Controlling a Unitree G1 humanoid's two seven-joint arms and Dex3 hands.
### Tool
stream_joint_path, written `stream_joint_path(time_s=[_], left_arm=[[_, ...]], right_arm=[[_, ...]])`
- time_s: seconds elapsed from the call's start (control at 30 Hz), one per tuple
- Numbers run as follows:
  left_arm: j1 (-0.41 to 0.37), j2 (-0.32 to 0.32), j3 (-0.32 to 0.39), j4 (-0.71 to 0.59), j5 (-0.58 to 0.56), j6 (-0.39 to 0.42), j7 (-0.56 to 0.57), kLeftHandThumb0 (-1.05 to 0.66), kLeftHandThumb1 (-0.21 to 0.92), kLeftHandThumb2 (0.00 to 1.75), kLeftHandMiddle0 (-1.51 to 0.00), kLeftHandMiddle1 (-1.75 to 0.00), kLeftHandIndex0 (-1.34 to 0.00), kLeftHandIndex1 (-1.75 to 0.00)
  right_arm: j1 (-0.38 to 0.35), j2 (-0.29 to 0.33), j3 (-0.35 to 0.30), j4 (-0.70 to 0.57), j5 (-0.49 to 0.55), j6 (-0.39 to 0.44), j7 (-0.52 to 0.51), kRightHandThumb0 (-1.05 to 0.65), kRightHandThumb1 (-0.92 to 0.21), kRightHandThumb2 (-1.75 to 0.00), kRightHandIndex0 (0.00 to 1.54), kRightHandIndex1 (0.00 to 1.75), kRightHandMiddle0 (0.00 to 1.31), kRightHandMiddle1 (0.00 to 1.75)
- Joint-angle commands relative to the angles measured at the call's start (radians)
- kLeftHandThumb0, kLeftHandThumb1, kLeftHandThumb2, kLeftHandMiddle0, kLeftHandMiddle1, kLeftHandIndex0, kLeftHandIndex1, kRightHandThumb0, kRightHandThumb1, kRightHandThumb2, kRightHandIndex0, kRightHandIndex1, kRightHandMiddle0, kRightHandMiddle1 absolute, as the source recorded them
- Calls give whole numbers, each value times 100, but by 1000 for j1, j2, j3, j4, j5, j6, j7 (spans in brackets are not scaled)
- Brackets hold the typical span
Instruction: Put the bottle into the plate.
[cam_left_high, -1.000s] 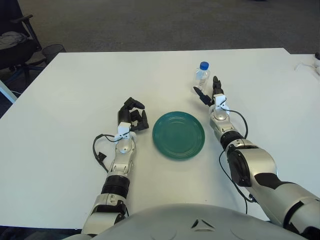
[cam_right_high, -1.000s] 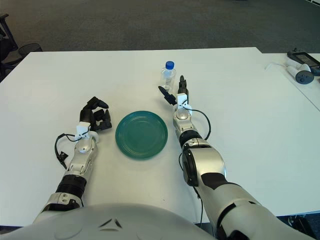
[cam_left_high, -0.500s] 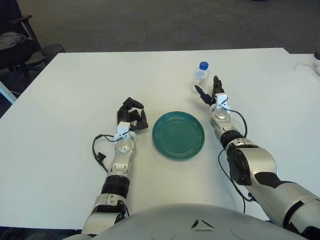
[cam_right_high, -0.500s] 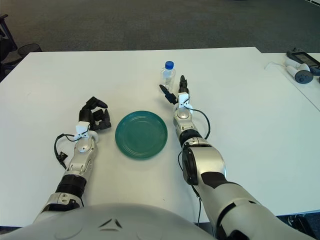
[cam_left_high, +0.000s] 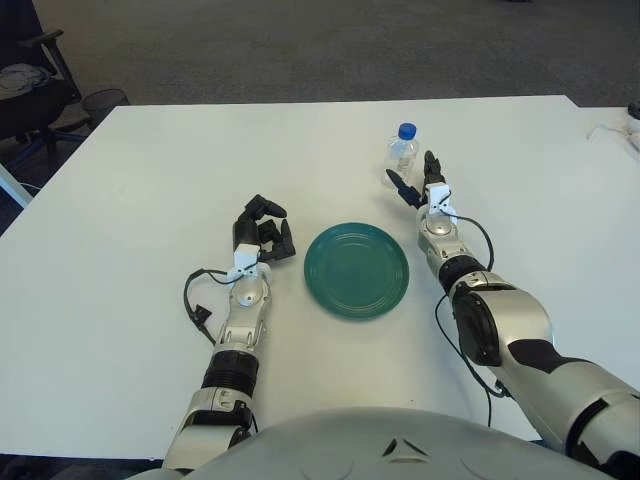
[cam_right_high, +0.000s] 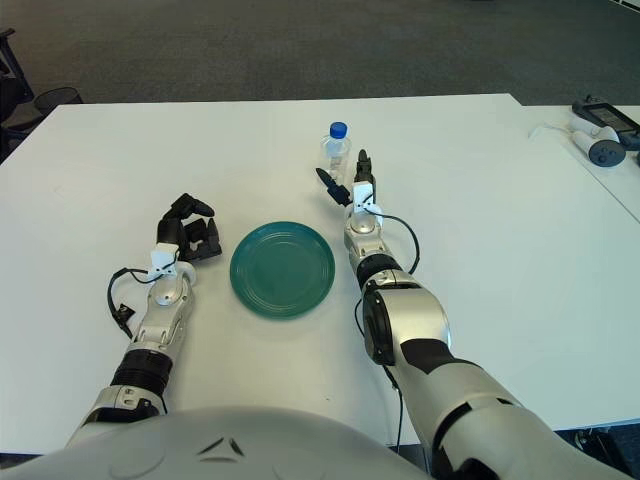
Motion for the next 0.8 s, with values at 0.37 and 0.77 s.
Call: stream_joint_path(time_s=[0.37,0.77], left_arm=[[34,11,4,25,3,25,-7,-50,22,144,-122,-175,-69,-175],[35,4,7,25,3,22,2,-51,21,144,-122,-175,-69,-175]], right_arm=[[-12,13,28,42,-29,82,5,-105,-92,-21,1,1,0,0],[-26,17,41,46,-44,105,9,-105,-92,-21,3,1,2,2]])
